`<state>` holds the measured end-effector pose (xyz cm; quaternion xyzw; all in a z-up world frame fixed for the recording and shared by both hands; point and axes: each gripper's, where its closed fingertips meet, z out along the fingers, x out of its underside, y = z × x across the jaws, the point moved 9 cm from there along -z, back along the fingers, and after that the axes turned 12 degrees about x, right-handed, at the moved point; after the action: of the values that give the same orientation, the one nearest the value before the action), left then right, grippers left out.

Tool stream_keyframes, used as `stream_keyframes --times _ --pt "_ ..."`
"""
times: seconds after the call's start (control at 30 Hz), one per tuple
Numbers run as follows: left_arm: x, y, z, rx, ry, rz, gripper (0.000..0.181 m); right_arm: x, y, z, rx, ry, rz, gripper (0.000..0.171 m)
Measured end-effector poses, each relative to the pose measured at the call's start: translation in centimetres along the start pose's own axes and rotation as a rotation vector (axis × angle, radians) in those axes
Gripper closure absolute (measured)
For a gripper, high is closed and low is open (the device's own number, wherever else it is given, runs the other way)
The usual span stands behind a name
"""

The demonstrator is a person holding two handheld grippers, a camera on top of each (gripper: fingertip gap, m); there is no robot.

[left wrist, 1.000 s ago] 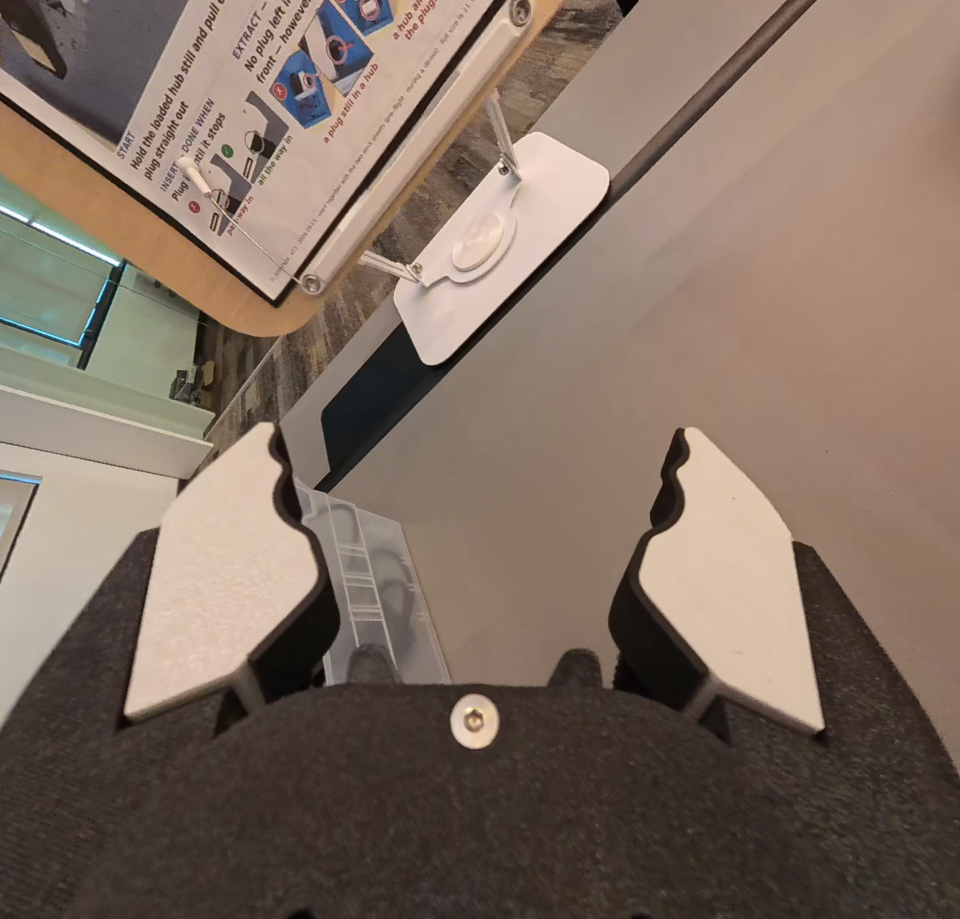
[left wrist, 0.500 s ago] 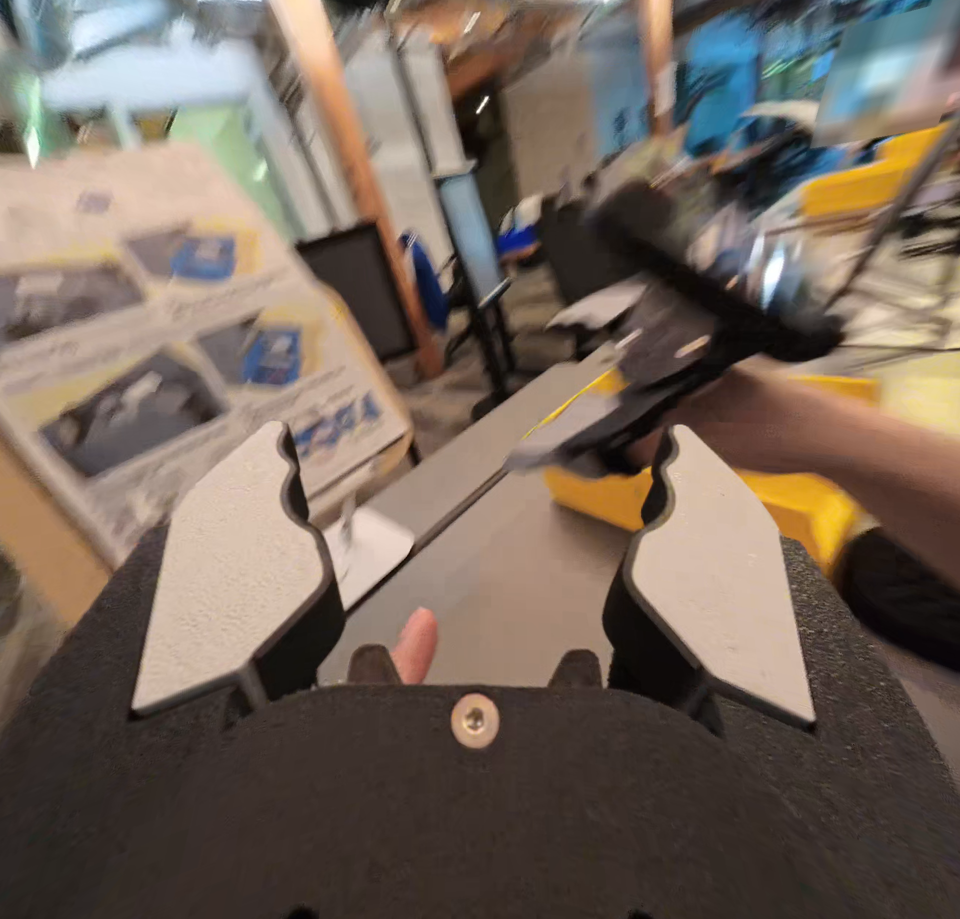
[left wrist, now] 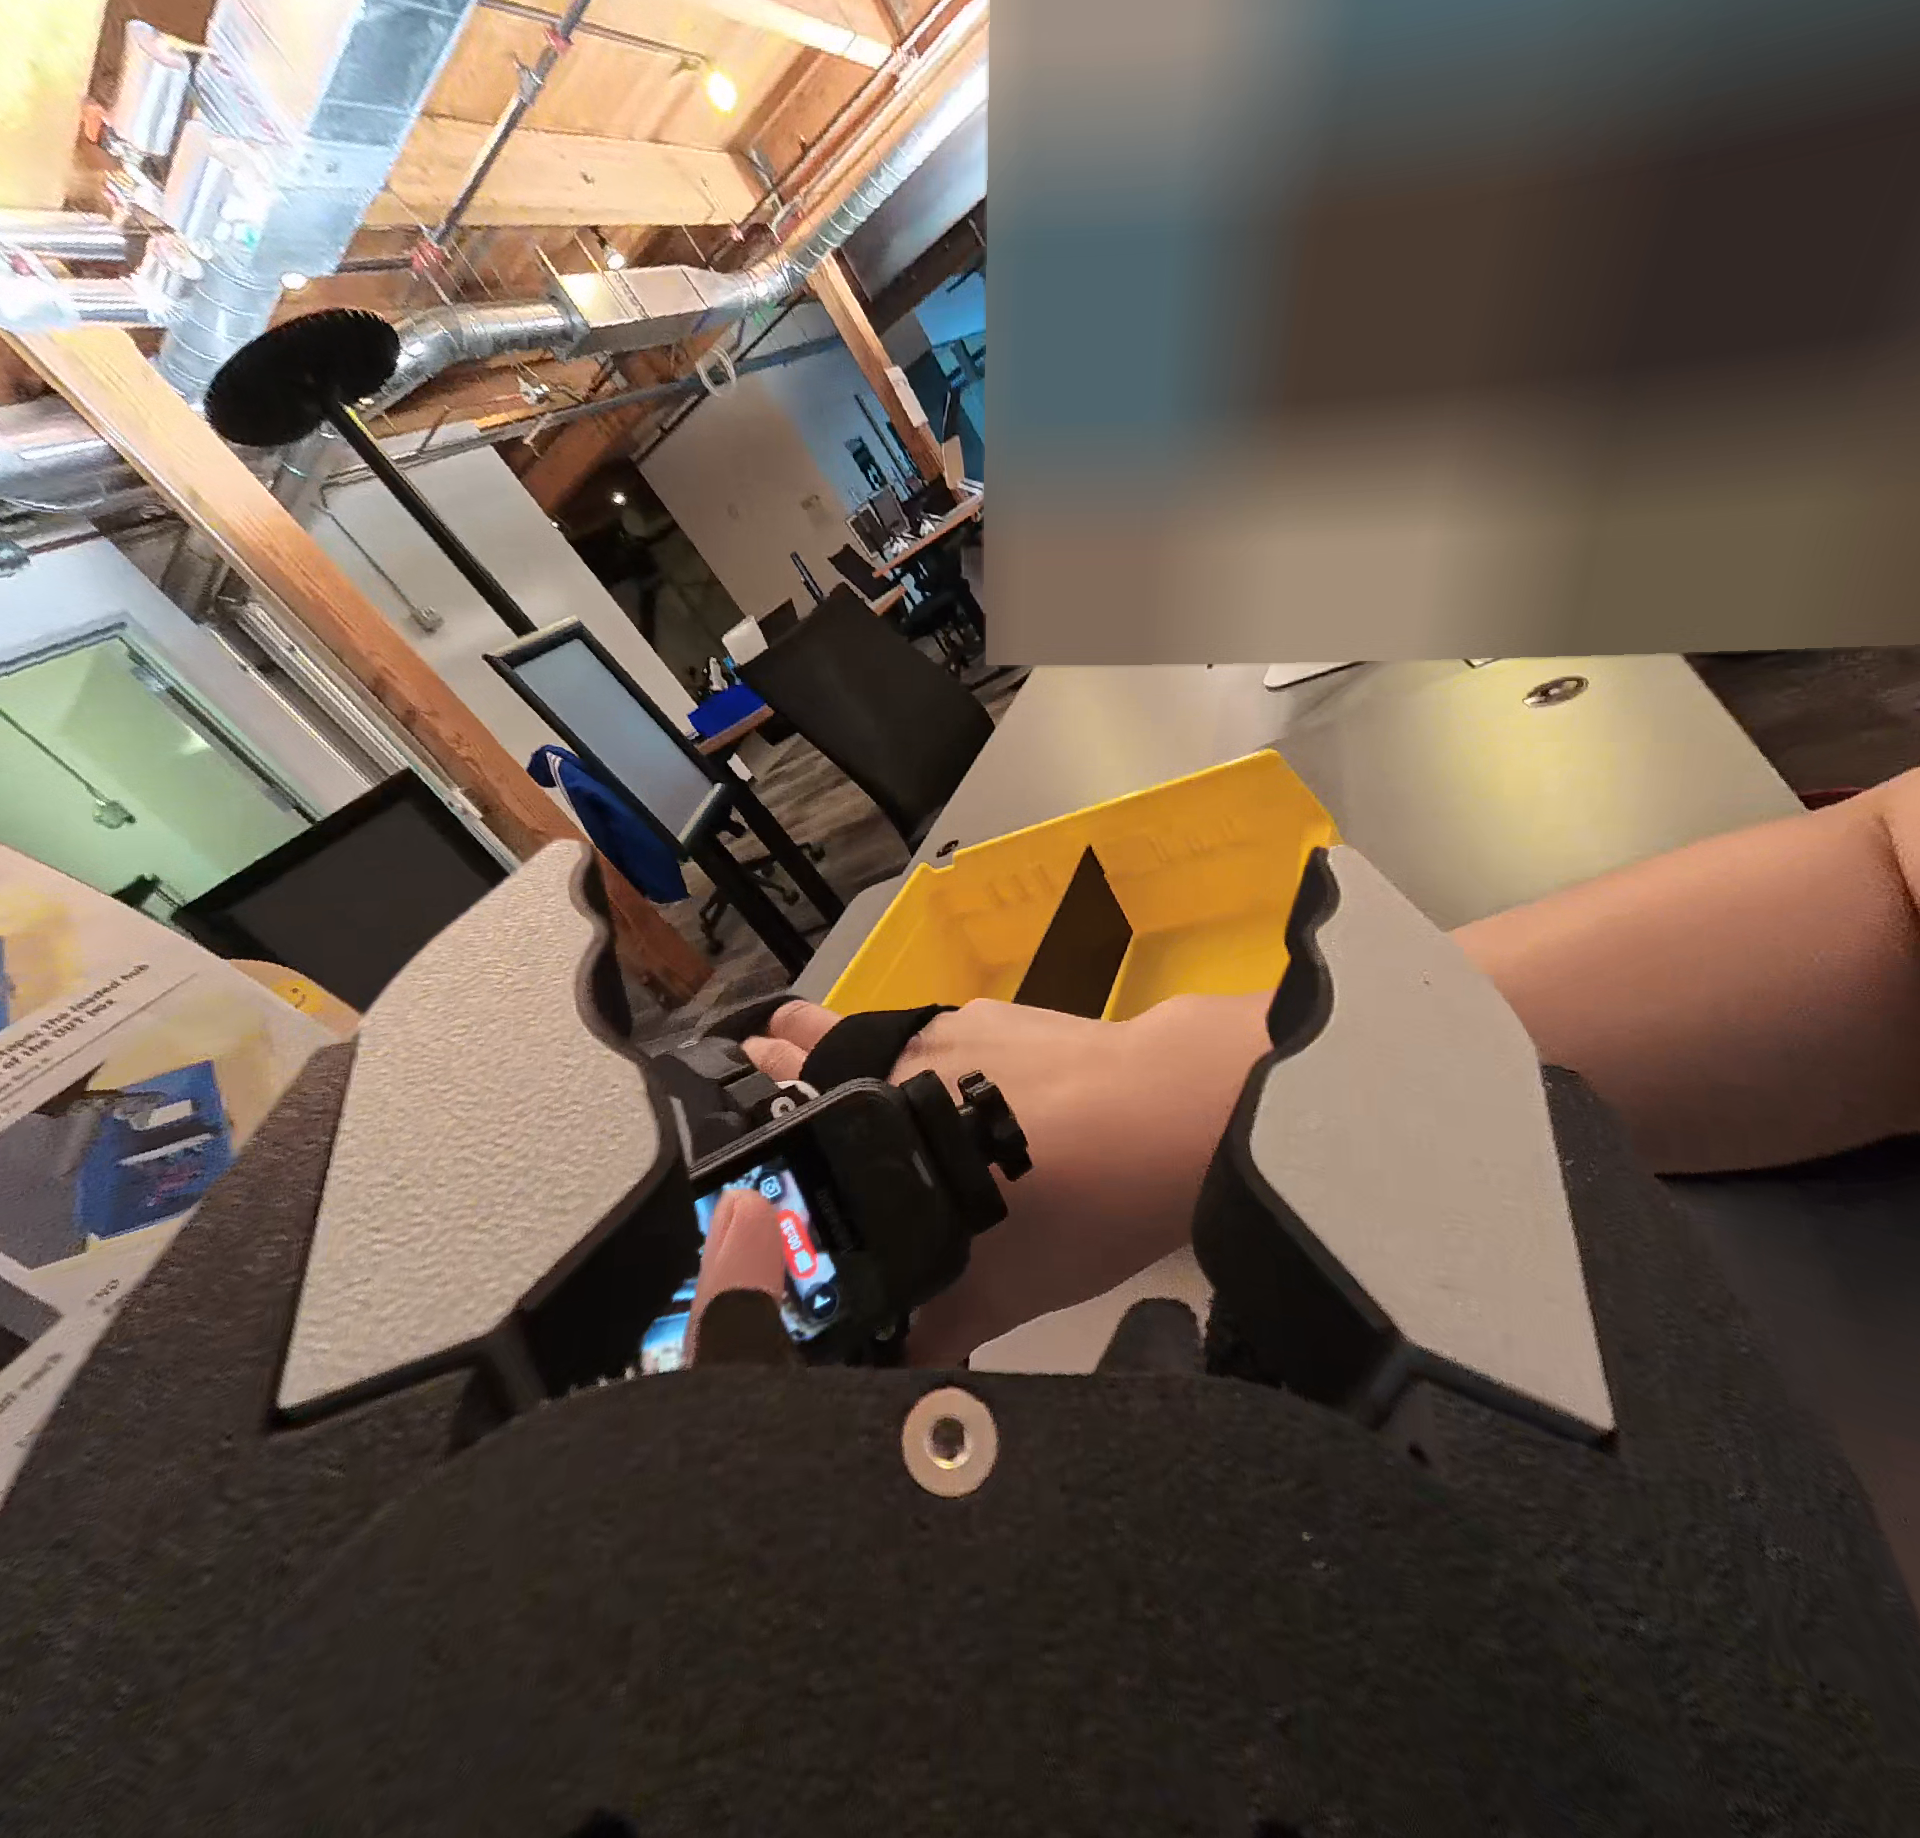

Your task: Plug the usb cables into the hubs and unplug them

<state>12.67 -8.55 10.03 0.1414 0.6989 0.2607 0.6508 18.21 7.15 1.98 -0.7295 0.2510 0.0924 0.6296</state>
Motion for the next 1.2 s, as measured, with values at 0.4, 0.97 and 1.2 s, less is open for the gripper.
stream_keyframes --times 0.4,0.97,1.2 --pt "1.2 -0.4 0.9 0.018 0.046 0.022 0.061 -0.7 0.8 -0.9 -0.051 -0.024 -0.019 0.048" --pt "-1.8 6.7 -7.3 -0.319 0.049 -0.003 0.07 0.9 -3.1 0.9 -0.081 -0.062 0.163 0.049" --pt "0.8 11.6 -13.5 -0.507 0.17 -0.179 0.105 3.8 -13.0 -0.8 0.058 -0.318 0.646 0.059"
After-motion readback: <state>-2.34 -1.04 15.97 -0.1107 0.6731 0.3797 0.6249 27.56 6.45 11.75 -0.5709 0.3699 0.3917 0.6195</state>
